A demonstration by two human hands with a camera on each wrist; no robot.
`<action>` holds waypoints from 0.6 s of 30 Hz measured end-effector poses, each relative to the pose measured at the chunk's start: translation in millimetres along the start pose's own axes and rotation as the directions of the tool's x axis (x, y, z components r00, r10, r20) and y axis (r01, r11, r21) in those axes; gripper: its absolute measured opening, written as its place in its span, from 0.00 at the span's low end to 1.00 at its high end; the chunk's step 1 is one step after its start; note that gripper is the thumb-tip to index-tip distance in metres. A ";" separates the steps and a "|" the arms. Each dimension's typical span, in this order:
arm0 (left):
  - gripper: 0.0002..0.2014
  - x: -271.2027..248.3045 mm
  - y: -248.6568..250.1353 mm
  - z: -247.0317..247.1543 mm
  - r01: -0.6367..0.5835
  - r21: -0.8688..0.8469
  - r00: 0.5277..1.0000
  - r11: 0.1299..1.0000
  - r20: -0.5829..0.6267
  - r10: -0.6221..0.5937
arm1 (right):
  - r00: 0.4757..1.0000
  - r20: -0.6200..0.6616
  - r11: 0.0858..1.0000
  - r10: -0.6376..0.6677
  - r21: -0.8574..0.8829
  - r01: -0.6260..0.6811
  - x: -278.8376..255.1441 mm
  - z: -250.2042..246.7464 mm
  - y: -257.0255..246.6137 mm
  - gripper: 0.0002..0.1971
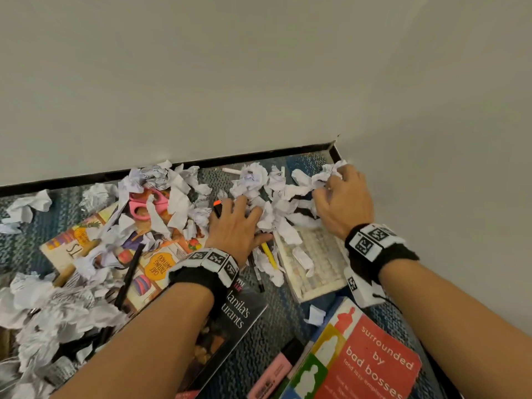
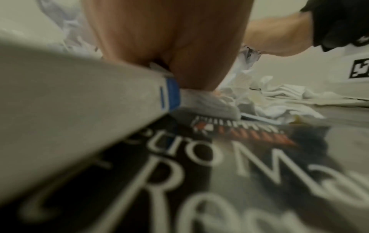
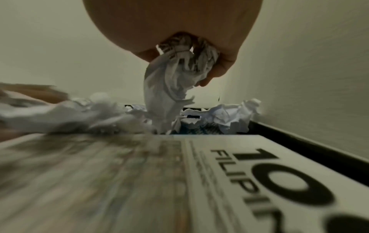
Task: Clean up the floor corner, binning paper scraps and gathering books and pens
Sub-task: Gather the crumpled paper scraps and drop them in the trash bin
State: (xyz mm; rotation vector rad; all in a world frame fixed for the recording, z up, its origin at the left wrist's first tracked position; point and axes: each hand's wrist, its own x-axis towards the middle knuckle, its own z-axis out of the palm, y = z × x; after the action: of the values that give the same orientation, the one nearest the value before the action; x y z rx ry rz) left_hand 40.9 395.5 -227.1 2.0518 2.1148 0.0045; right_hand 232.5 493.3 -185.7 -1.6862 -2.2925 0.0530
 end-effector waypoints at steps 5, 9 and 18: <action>0.21 15.7 -9.7 -8.8 0.094 -0.182 0.995 0.979 -0.015 -0.099 | 0.939 0.328 0.991 0.104 -0.116 -0.069 34.4 22.8 0.7 0.47; 0.18 33.8 -18.0 -25.0 0.118 -0.270 0.976 0.956 -0.148 -0.162 | 0.813 0.554 0.983 0.182 -0.115 -0.141 35.5 45.2 3.6 0.56; 0.31 80.8 -14.8 -21.2 0.045 -0.128 0.984 0.991 0.178 -0.022 | 0.894 0.447 0.985 -0.030 -0.139 0.102 21.6 43.6 -13.8 0.25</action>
State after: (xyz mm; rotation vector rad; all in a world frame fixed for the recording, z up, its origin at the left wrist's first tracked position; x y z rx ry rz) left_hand 21.6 477.7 -219.4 1.8687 1.9864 -0.0402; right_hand 202.7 515.5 -220.0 -1.8238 -2.7505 0.2746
